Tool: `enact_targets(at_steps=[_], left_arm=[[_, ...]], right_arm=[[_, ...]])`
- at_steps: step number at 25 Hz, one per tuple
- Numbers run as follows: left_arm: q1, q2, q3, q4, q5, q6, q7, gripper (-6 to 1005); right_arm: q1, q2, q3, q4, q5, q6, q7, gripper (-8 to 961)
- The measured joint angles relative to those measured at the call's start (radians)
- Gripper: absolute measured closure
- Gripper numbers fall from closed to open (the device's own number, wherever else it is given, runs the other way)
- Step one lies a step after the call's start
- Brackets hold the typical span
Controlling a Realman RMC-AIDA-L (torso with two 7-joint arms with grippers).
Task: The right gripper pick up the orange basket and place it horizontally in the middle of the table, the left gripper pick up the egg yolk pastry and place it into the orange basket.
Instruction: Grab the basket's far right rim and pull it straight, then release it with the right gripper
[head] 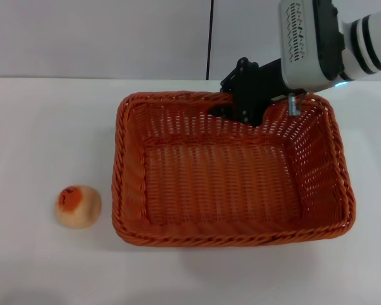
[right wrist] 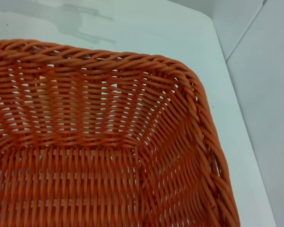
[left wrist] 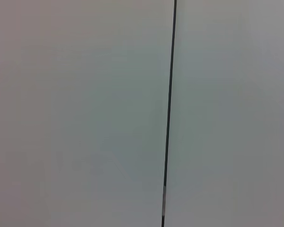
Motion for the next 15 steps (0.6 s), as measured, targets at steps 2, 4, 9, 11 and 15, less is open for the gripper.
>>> enact_targets(at_steps=[2,4,9,11,15], left_arm=[[-0.001,0.000,0.000,0.000,0.000,0.000,0.000,173],[-0.001,0.000,0.000,0.000,0.000,0.000,0.000,173],[-0.003,0.000,0.000,0.000,0.000,-0.002,0.000,173],[-0.004,0.000,0.000,0.000,0.000,-0.002,0.000,173],[-0.006,0.000,0.000,0.000,0.000,-0.003,0.000,173]], right_arm=[[-0.003,0.000,-0.020,0.001,0.020,0.015,-0.001,743],[-0.006,0.001,-0.031,0.002,0.044,0.034,-0.003,739],[-0.009,0.002,-0.033,0.005,0.075,0.051,-0.008,729],[-0.011,0.002,-0.037,0.008,0.088,0.054,-0.013,695],[-0.012,0.002,-0.051,0.014,0.102,0.055,-0.016,628]])
